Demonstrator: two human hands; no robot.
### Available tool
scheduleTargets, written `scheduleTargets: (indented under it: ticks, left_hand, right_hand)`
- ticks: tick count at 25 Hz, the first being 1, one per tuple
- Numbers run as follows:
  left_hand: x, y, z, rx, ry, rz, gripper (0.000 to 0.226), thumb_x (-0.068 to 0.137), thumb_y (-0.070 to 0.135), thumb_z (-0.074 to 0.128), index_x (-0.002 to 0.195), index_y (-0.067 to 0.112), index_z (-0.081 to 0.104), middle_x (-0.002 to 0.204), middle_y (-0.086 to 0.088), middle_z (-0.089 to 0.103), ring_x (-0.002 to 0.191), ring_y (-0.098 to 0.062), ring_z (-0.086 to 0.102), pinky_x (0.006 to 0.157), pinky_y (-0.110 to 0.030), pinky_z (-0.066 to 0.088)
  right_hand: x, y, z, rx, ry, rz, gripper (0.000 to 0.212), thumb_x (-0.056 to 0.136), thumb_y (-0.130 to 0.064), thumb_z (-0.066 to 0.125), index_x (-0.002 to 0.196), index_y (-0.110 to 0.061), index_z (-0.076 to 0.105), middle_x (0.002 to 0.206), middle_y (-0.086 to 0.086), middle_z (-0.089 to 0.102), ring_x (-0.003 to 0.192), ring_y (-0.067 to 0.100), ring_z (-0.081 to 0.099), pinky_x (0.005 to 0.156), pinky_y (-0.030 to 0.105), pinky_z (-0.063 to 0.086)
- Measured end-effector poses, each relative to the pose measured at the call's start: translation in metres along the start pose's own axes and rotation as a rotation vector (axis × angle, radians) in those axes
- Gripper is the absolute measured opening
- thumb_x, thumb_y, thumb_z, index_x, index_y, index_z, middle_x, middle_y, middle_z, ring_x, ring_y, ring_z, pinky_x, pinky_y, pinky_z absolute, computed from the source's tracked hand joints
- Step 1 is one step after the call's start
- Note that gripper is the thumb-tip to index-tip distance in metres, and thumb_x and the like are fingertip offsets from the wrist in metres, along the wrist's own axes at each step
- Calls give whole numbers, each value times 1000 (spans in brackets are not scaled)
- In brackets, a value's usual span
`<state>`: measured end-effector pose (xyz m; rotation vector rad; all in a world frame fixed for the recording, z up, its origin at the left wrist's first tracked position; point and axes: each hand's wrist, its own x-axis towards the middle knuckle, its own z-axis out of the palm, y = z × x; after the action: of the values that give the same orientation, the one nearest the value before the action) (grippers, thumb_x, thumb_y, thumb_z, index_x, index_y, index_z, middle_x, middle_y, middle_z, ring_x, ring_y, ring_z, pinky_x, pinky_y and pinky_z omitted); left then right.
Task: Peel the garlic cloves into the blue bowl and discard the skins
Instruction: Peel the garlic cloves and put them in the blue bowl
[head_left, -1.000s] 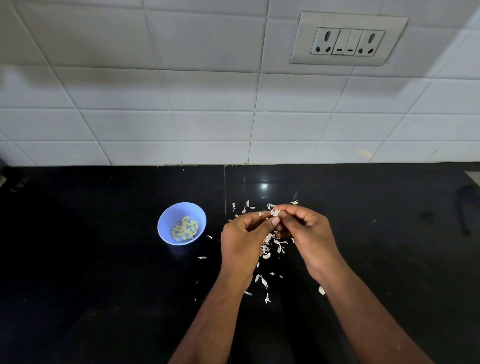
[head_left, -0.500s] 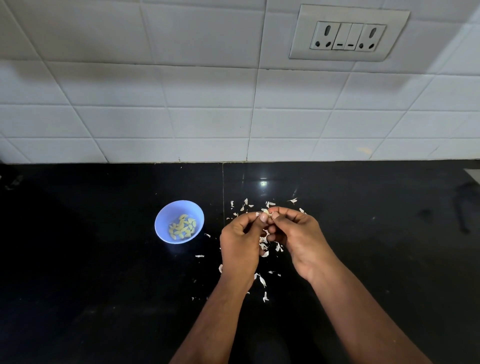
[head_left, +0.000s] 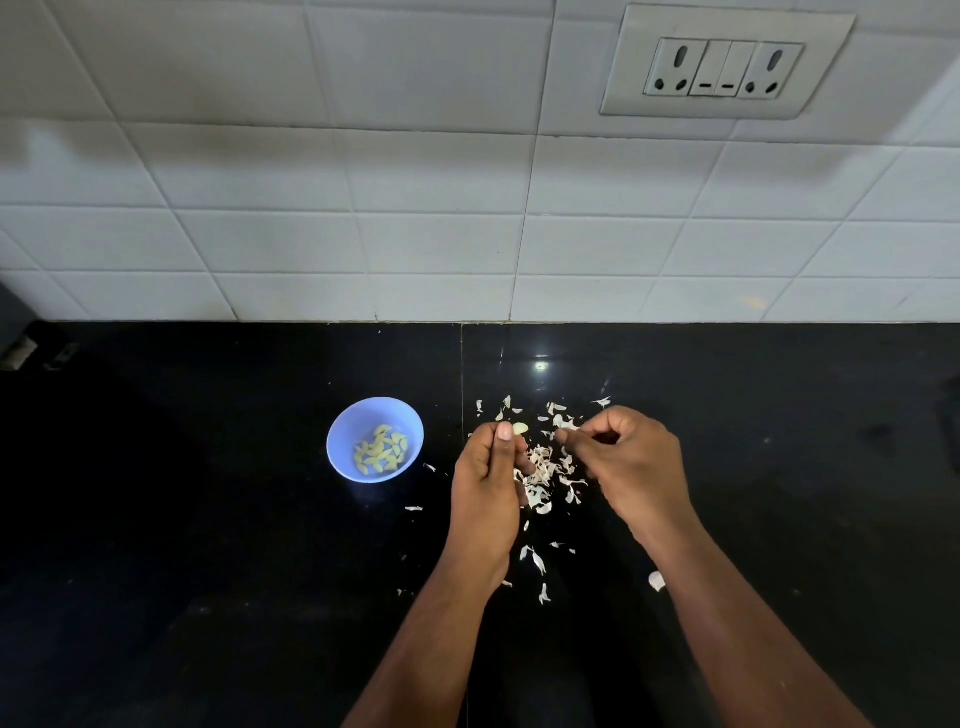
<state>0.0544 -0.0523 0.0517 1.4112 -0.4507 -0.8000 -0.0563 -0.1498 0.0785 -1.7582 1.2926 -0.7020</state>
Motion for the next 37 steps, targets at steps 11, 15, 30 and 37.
scheduleTargets:
  ticks: [11, 15, 30, 37]
  left_hand:
    - [0, -19, -1, 159, 2, 104, 27, 111, 26, 49, 92, 21, 67, 83, 0, 67, 77, -9, 59, 70, -35, 51]
    - [-4, -22, -3, 597, 189, 139, 23, 108, 35, 50, 94, 26, 67, 89, 11, 66, 77, -7, 60, 64, -30, 42]
    - [-10, -10, -8, 433, 136, -136, 13, 89, 59, 75, 87, 46, 78, 82, 26, 74, 80, 0, 70, 77, -37, 59]
    - [-11, -10, -6, 246, 14, -122, 24, 107, 28, 55, 118, 41, 73, 91, 8, 77, 74, -7, 70, 80, -40, 60]
  right_hand:
    - [-21, -15, 18, 234, -246, -55, 13, 97, -22, 72, 106, -23, 82, 96, -11, 80, 90, -1, 74, 77, 14, 55]
    - [-25, -8, 28, 21, -86, -211, 8, 93, -22, 78, 100, -23, 82, 94, -13, 76, 93, -3, 69, 82, 11, 52]
    - [-24, 4, 18, 772, -166, 294, 20, 99, -2, 65, 113, -10, 77, 98, 10, 78, 73, 11, 67, 62, 22, 50]
    - [-26, 7, 25, 762, -185, 301, 20, 103, -6, 60, 116, -12, 73, 89, 7, 75, 69, 12, 65, 60, 24, 51]
